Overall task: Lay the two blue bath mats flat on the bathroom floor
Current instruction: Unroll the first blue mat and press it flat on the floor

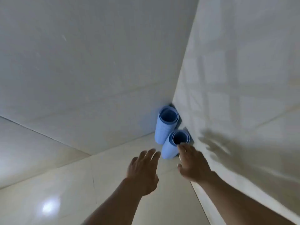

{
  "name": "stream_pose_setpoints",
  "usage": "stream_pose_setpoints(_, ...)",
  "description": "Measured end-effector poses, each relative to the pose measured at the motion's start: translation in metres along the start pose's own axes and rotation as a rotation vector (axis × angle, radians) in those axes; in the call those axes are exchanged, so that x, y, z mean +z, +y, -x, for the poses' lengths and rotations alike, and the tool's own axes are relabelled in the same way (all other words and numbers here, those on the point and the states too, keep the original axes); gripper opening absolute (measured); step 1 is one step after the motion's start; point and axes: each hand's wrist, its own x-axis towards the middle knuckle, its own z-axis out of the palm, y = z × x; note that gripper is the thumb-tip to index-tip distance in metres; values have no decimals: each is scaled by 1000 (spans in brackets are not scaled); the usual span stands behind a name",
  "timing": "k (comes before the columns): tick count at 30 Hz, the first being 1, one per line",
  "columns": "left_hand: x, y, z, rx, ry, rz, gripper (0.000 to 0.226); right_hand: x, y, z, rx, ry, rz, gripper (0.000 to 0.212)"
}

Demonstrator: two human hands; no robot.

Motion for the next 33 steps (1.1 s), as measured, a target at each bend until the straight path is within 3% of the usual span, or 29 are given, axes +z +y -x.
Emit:
stream_pose_setpoints(4, 63, -10, -62, 4, 7, -15, 84, 62, 28, -51, -24, 81, 80, 74)
stream_pose_setpoints(9, 105, -17, -120, 32, 46, -57, 92, 100, 38, -77, -167, 125, 60, 22)
stream_pose_setpoints(12, 118, -15, -123, 74, 34, -95, 92, 112, 43, -56, -315, 183, -14, 37)
stream_pose_setpoints(15, 125, -17, -98, 86, 37, -117, 89, 113, 48, -22, -396, 198, -81, 50)
stream_pose_setpoints(18, 120, -27, -64, 108, -2, -209, 77, 100, 32, -1, -451, 188, -98, 42)
stream_pose_setpoints(24, 125, -68, 12, 5, -24, -90, 69, 96, -50, 32, -644, 128, -90, 30)
stream_pose_setpoints(29, 141, -122, 78, -66, 30, -157, 105, 122, -124, 59, -763, 105, -24, 32)
stream_pose_setpoints(31, 154, -141, 106, -70, -7, -132, 107, 135, -153, 73, -823, 87, 21, 35)
stream_pose_setpoints(33, 169, -156, 140, -112, -34, -106, 93, 148, -182, 92, -829, 66, 24, 36)
